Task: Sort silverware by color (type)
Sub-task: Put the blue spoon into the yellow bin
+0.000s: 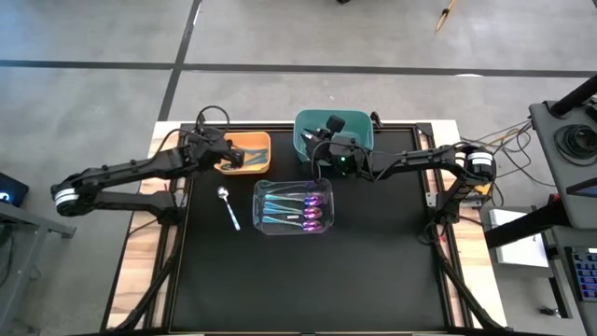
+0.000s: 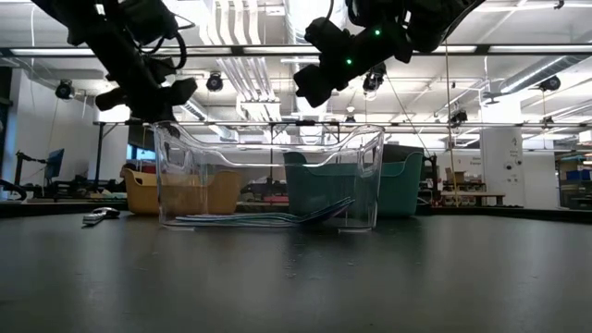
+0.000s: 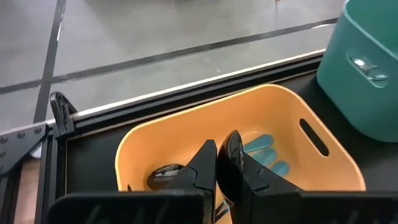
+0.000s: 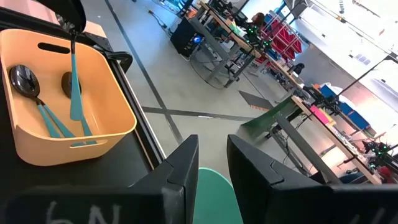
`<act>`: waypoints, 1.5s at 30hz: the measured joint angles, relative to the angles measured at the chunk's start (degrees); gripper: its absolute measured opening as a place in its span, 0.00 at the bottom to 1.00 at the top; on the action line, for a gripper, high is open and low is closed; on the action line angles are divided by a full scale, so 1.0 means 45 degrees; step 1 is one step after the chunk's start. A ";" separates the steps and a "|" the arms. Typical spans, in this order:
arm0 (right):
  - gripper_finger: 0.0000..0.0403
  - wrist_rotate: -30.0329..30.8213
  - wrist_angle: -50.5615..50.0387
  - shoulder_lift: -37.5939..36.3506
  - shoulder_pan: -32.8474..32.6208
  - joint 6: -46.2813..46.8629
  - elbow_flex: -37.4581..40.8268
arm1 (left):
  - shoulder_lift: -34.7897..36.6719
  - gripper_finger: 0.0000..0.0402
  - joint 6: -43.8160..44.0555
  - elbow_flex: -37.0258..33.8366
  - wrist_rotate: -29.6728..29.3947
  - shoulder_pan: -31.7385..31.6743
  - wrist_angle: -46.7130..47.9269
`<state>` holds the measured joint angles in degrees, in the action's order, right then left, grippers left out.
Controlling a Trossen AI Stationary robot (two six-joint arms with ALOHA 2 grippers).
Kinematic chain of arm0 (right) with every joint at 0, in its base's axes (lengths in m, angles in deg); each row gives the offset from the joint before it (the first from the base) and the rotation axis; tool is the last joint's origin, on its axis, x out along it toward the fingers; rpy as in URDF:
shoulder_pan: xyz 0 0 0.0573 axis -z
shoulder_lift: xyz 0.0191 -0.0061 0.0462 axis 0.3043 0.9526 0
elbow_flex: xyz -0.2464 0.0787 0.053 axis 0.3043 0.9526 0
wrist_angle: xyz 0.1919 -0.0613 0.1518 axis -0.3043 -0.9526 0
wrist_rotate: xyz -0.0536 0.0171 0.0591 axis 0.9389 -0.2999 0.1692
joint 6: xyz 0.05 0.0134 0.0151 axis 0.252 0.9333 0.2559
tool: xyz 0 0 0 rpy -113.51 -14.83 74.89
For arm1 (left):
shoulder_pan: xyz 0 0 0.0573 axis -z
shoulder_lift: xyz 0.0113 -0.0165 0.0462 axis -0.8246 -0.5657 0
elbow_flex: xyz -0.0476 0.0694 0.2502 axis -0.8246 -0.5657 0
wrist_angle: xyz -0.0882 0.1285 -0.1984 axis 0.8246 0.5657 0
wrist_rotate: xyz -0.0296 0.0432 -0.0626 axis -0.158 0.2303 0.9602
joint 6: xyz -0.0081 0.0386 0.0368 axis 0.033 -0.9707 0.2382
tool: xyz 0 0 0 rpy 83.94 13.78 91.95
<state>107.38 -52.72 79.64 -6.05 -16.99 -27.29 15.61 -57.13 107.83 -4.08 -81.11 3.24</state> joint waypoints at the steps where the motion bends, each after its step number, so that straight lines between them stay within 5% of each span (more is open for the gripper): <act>1: 0.19 0.0000 -0.0005 0.0000 0.0000 0.0000 0.0000 | -0.0037 0.00 0.0137 -0.0055 0.0004 -0.0021 -0.0010; 45: 0.19 0.0005 -0.0248 0.0005 0.0000 0.0448 0.0000 | -0.0926 0.01 0.0535 -0.0301 0.0426 -0.0037 -0.1009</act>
<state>107.40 -53.83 79.66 -6.05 -14.97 -27.29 11.44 -54.72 106.47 -2.16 -81.28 -1.30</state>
